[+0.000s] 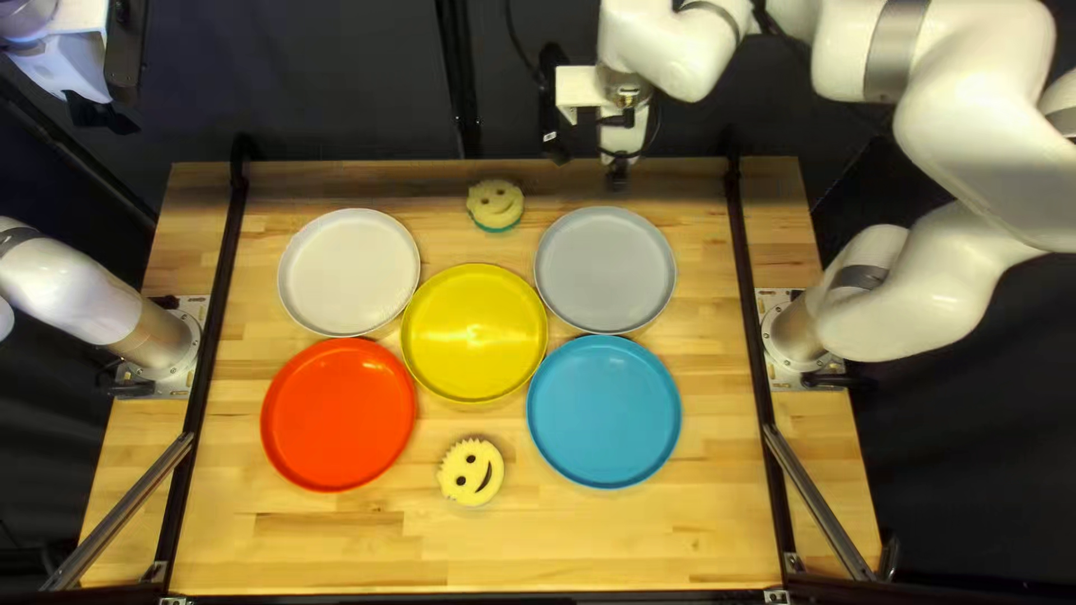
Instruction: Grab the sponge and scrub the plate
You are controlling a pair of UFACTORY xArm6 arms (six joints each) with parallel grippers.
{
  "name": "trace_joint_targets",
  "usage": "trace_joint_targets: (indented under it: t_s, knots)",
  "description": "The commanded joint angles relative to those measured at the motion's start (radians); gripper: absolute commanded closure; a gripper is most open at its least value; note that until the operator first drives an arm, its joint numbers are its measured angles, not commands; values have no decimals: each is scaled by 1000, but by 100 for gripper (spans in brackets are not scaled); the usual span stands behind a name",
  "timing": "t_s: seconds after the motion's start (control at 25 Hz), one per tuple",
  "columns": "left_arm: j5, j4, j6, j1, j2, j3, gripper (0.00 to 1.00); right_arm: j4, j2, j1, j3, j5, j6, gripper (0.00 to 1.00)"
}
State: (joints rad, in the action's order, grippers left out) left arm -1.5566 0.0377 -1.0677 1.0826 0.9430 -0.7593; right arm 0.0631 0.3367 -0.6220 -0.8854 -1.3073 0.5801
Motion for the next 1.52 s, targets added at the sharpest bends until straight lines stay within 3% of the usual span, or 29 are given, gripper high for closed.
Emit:
trace_joint_targets:
  t_s: [0.04,0.32,0.6,0.8,1.52]
  knots:
    - [0,0,0,0,0,0,0,18,59,-50,-2,-70,28,0]
    - [0,0,0,0,0,0,0,46,158,-156,0,-150,103,0]
    - [0,0,0,0,0,0,0,48,343,-243,92,-188,165,0]
    - [0,0,0,0,0,0,0,23,449,-314,114,-219,205,0]
    - [0,0,0,0,0,0,0,23,449,-314,114,-219,205,0]
